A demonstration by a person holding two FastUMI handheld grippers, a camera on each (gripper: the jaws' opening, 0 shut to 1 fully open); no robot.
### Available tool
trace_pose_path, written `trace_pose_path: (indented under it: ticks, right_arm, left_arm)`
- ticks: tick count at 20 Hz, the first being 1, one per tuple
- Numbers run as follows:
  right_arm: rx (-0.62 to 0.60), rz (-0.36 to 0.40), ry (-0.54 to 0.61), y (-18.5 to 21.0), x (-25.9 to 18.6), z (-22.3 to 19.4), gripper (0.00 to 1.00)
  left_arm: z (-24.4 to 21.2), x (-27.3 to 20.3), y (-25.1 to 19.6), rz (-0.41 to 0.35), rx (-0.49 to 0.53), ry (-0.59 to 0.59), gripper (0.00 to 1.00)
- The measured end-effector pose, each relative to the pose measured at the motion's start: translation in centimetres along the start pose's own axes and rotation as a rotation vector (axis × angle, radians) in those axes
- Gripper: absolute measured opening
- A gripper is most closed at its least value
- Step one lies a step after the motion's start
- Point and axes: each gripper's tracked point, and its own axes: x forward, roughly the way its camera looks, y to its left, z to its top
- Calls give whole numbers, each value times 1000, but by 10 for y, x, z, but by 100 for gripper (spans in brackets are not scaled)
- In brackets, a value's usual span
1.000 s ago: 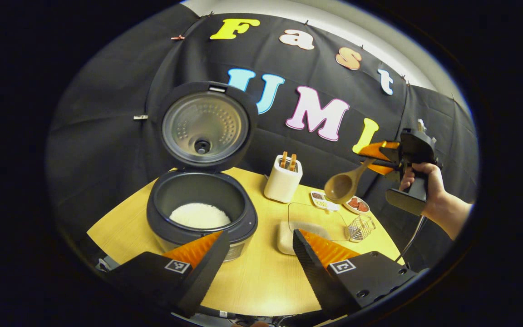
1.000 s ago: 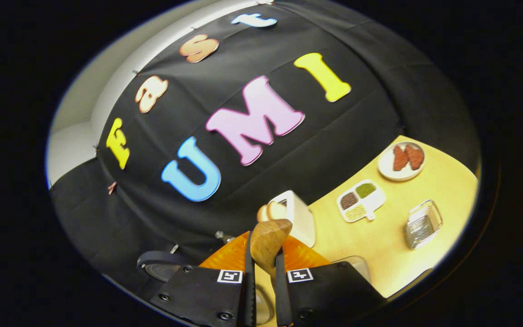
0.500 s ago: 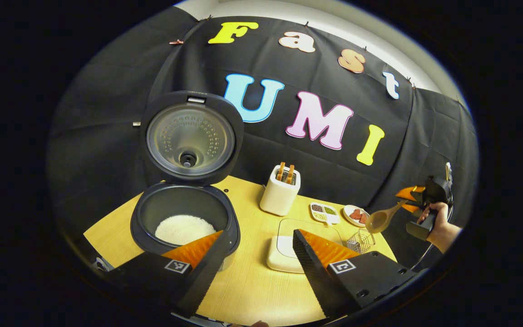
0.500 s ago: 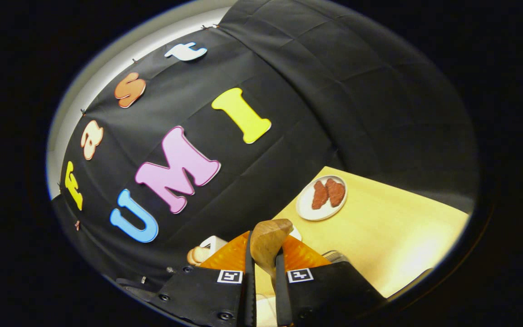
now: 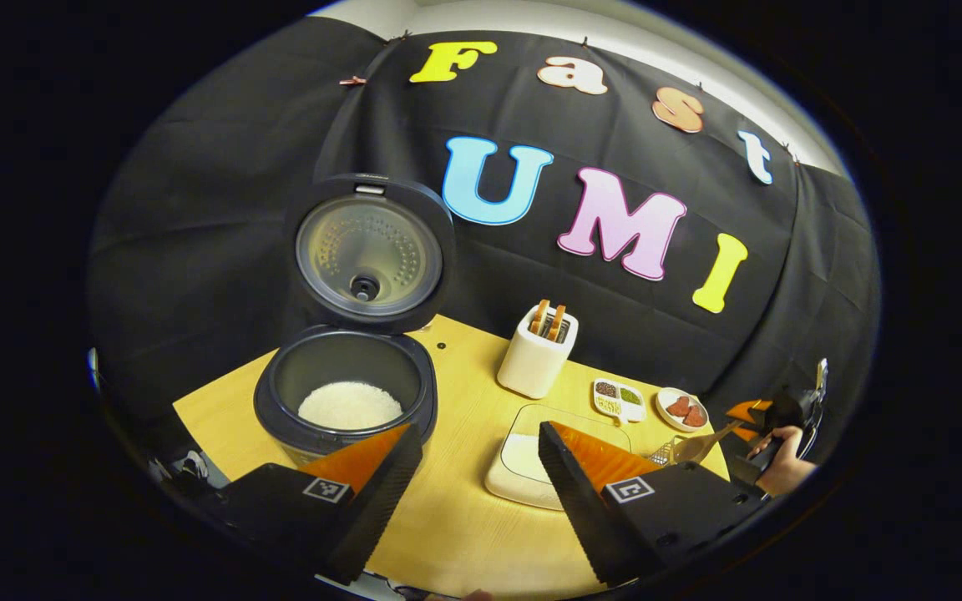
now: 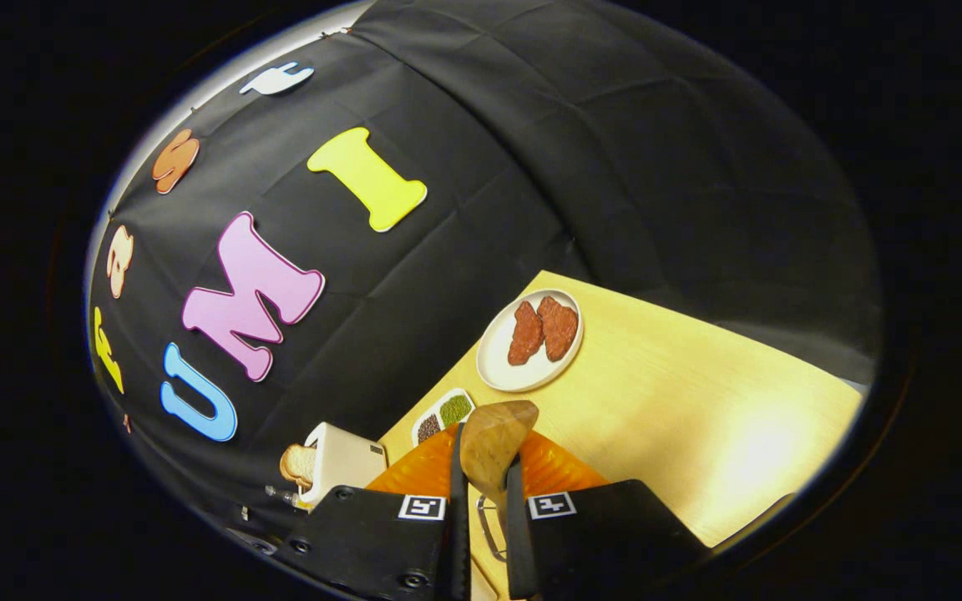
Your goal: Close the left gripper, press the button to open the rice cooker; take a wooden spoon from the chopstick holder with the right hand, scoop a spoonful of rice and pour it into the rice cooker, then put the wooden spoon back into the chopstick holder.
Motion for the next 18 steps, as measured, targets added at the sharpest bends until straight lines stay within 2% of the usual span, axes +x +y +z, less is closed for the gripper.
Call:
trace_pose_path:
  ticks: [3, 9, 10, 11, 12, 15, 18]
  right_arm:
    - [-10, -37, 40, -14, 15, -19, 22]
    - [2, -23, 50, -9, 7, -24, 24]
    - [-20, -23, 42, -9, 6, -23, 16]
    - [-58, -29, 27, -11, -1, -22, 31]
    - [-102, -33, 10, -12, -8, -20, 61]
    - [-213, -39, -55, -8, -32, -13, 99]
    - [-277, -42, -107, -5, -59, -8, 99]
  left_arm:
    - [5, -6, -2, 48, -2, -20, 95]
    - [36, -14, 8, 95, 19, -105, 95]
    - [46, -14, 13, 104, 32, -131, 95]
    - [57, -14, 18, 113, 46, -158, 95]
    - [69, -14, 24, 123, 68, -185, 95]
    - [103, -18, 37, 155, 172, -268, 95]
    - [131, -17, 43, 135, 168, -346, 95]
